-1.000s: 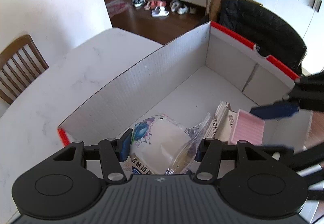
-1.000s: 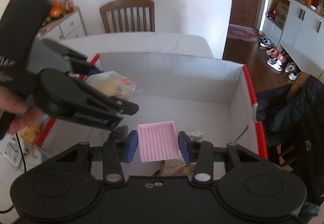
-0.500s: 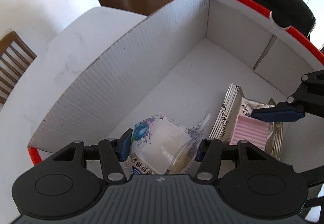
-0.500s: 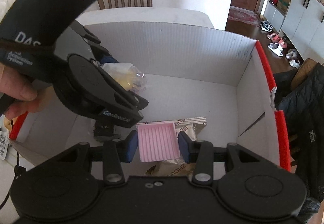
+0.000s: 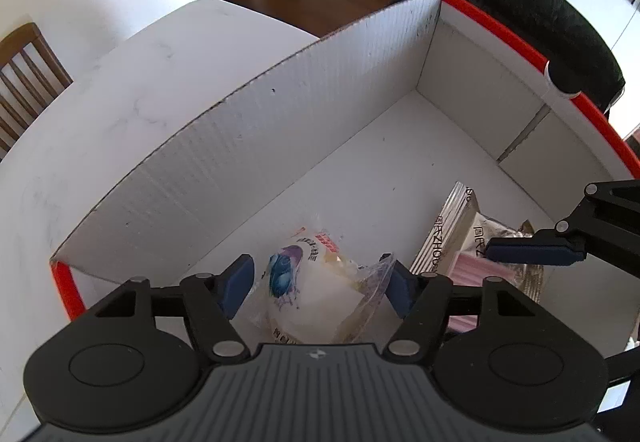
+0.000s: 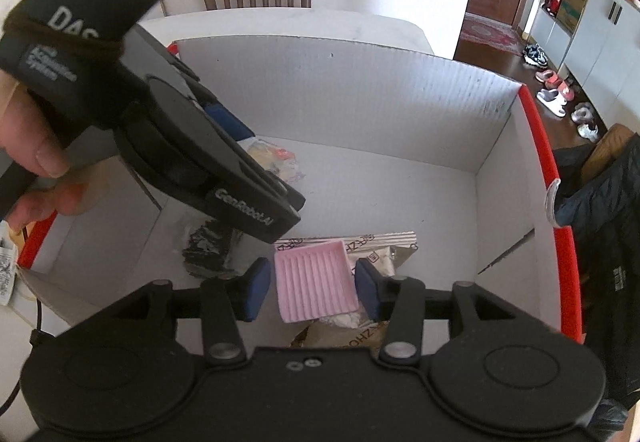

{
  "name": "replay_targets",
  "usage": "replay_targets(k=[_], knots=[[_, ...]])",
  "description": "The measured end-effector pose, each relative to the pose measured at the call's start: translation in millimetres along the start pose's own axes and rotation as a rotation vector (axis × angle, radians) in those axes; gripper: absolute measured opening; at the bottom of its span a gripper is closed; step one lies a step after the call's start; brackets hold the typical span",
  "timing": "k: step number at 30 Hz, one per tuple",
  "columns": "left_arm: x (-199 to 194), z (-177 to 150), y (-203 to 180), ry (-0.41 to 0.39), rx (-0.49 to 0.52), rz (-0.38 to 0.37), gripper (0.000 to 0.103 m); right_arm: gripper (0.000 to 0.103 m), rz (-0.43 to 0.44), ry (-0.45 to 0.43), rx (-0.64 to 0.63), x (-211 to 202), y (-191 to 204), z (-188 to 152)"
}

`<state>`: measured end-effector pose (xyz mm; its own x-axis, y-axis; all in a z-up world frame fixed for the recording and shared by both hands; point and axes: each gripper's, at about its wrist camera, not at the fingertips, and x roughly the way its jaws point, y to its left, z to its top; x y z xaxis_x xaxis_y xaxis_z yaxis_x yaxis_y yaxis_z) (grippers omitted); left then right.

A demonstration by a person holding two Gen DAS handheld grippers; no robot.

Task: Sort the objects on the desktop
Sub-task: 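Lower both held items into the box and open both tools, then withdraw both tools from the box back over the table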

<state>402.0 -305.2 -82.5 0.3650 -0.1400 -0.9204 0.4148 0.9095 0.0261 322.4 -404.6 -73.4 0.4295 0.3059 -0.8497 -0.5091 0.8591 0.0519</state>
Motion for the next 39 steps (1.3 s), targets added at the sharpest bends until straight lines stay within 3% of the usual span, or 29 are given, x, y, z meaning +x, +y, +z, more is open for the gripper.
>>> replay_targets(k=[3,17,33,39], knots=[[-8,-6,0,-0.016,-0.003,0.000,0.068,0.058,0.005,-0.005,0.003,-3,0,-1],[-65,-16,-2,-0.163,-0.074,-0.036,0.068,0.059,0.050,-0.083,0.032,-50,0,-5],[-142,-83,-3,-0.340,-0.188,-0.082,0.068,0.061,0.127,-0.163,0.107,-95,5,-15],[-162,-113,1,-0.389,-0.211,-0.057,0.068,0.062,0.136,-0.186,0.101,-103,22,-18]])
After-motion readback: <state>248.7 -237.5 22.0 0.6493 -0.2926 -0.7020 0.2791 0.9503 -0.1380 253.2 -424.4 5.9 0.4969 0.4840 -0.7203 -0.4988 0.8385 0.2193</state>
